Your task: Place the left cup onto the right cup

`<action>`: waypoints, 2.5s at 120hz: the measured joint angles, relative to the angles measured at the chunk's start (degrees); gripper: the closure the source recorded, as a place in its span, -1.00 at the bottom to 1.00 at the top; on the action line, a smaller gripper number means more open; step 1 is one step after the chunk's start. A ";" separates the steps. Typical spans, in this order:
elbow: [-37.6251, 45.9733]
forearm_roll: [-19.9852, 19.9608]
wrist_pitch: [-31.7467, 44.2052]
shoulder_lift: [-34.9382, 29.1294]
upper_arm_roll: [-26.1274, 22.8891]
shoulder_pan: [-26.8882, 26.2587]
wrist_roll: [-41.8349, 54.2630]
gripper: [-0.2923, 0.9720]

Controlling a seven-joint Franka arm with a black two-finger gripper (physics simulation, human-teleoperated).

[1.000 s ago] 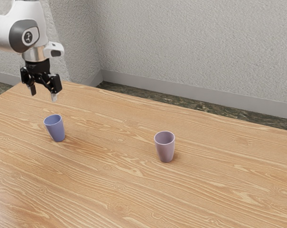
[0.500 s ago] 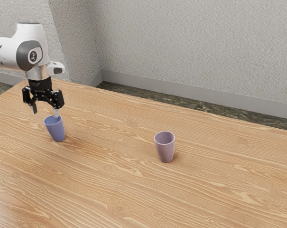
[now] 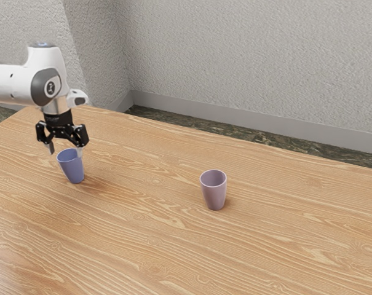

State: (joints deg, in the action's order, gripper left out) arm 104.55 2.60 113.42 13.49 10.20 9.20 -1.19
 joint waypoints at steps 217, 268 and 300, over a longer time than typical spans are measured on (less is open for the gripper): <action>-14.88 -7.51 5.93 18.99 -0.27 4.15 11.97 -0.54; -14.88 -8.11 6.88 19.38 -0.27 4.50 13.03 0.28; -14.88 -7.99 7.03 19.34 -0.21 4.51 13.43 0.62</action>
State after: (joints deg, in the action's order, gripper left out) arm 89.67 -5.39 120.45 32.83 10.00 13.71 12.24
